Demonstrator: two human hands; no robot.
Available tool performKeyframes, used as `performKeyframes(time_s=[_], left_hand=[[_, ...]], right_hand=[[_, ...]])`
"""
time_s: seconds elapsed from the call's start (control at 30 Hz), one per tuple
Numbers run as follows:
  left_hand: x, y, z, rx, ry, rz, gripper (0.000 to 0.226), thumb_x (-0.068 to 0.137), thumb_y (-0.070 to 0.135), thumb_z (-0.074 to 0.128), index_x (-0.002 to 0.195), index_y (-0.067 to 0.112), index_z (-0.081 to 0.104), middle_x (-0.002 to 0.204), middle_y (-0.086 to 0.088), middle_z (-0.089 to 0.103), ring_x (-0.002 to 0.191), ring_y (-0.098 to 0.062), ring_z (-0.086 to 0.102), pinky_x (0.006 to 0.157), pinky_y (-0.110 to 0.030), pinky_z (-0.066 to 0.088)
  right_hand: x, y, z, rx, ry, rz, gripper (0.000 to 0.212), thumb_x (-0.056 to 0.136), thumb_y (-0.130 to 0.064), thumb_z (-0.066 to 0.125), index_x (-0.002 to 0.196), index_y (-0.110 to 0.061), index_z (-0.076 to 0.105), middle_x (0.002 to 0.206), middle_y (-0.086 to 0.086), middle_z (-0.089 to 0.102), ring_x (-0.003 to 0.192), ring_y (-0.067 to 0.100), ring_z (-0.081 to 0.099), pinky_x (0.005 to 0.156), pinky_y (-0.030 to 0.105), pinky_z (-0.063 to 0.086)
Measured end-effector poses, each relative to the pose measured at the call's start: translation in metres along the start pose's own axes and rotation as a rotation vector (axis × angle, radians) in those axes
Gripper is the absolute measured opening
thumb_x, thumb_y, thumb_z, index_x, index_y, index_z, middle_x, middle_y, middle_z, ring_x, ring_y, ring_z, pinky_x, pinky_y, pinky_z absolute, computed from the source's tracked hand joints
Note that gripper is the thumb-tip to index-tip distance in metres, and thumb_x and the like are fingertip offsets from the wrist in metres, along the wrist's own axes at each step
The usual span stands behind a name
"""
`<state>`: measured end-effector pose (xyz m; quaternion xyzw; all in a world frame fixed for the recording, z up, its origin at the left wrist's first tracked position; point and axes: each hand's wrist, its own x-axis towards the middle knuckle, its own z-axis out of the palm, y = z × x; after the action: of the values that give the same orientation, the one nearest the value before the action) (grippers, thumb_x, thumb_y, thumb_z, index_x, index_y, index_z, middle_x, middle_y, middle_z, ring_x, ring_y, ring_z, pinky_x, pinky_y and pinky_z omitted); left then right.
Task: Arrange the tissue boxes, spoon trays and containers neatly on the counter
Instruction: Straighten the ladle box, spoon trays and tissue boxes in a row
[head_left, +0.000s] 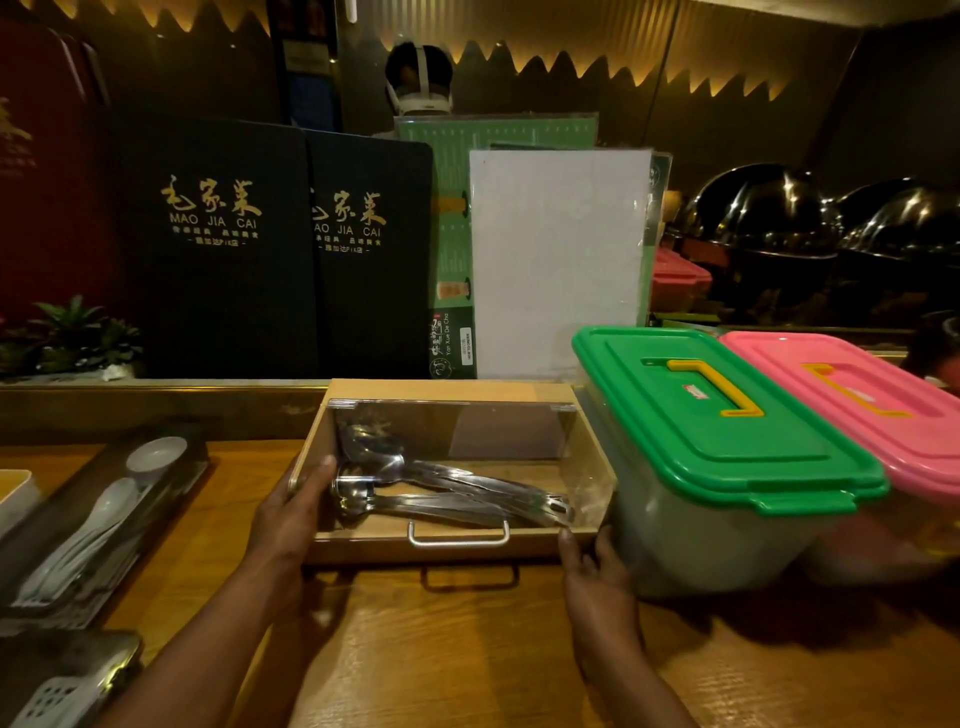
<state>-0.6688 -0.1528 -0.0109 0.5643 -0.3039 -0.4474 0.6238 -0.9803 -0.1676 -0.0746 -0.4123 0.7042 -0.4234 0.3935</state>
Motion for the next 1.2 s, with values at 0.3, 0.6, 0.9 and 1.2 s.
performKeyframes(time_s=[0.3, 0.6, 0.9, 1.2], left_hand=[[0.004, -0.001, 0.002, -0.021, -0.02, 0.015, 0.037, 0.077, 0.058, 0.074, 0.111, 0.042, 0.071, 0.108, -0.001, 0.077, 0.103, -0.031, 0.072, 0.094, -0.06, 0.053], [0.005, -0.002, 0.007, 0.002, -0.037, 0.017, 0.044, 0.076, 0.06, 0.073, 0.115, 0.039, 0.07, 0.107, -0.001, 0.078, 0.102, -0.029, 0.072, 0.093, -0.058, 0.054], [0.005, 0.0, 0.008, 0.023, -0.044, -0.009, 0.042, 0.078, 0.059, 0.074, 0.114, 0.036, 0.071, 0.107, -0.002, 0.078, 0.103, -0.029, 0.072, 0.096, -0.059, 0.052], [0.003, 0.006, 0.008, 0.038, -0.045, -0.046, 0.037, 0.083, 0.054, 0.071, 0.114, 0.033, 0.069, 0.107, -0.002, 0.078, 0.104, -0.027, 0.072, 0.097, -0.056, 0.052]], right_hand=[[-0.009, -0.022, -0.006, 0.053, -0.009, 0.065, 0.077, 0.098, -0.048, 0.06, 0.161, -0.022, 0.025, 0.145, 0.014, 0.06, 0.137, 0.029, 0.053, 0.119, 0.05, 0.035], [0.005, -0.014, 0.002, -0.039, 0.061, 0.095, 0.081, 0.085, -0.074, 0.051, 0.154, -0.035, 0.037, 0.128, 0.006, 0.071, 0.119, 0.03, 0.065, 0.107, 0.054, 0.047], [0.004, -0.028, -0.003, -0.141, 0.062, 0.12, 0.051, 0.09, -0.052, 0.058, 0.139, -0.035, 0.055, 0.111, -0.001, 0.074, 0.104, 0.028, 0.069, 0.1, 0.051, 0.052], [0.001, -0.027, -0.001, -0.119, 0.056, 0.101, 0.058, 0.095, -0.036, 0.063, 0.149, -0.031, 0.043, 0.12, 0.005, 0.072, 0.112, 0.03, 0.066, 0.105, 0.05, 0.05]])
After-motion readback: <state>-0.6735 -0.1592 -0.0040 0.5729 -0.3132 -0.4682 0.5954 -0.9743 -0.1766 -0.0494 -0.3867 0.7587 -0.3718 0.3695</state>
